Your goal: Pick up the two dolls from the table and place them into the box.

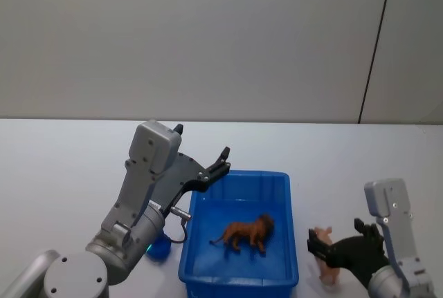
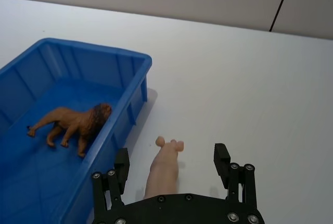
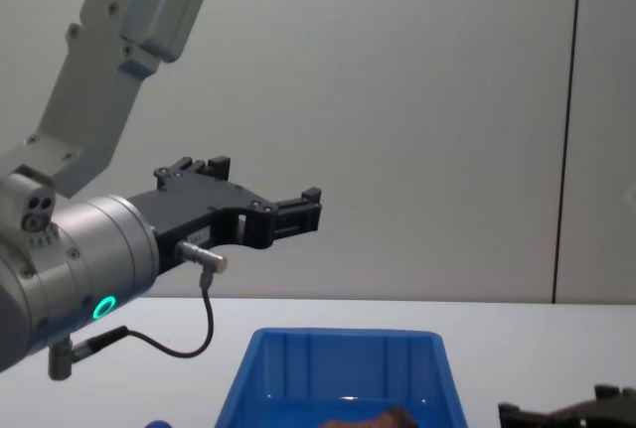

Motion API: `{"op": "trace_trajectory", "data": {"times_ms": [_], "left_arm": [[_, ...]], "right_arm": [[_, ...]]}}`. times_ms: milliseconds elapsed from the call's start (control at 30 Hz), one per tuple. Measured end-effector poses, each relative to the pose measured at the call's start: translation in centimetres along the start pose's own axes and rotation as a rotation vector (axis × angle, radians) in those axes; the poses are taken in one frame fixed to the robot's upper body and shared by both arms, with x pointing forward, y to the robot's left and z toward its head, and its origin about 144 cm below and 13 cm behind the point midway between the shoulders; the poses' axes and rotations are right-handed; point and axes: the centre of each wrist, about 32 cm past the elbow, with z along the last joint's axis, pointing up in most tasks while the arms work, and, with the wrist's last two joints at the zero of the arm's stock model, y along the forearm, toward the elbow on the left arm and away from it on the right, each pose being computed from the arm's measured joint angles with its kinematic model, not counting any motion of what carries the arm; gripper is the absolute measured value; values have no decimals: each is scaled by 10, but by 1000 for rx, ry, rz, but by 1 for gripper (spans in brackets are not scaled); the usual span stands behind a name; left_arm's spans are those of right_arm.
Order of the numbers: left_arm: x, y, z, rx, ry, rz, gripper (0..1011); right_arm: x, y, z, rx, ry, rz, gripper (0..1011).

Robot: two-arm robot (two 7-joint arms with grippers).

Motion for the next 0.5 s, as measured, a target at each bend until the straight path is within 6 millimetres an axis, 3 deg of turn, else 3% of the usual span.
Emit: {"op": "trace_trajectory", "data": {"times_ms": [400,500], "left_arm": [[0,0,0,0,0,0,1001],[0,0,0,0,0,0,1001]], "right_arm": [[-5,0,-12,-69,24,5,1001],[-6,2,-15,-81,27,5,941]]}}
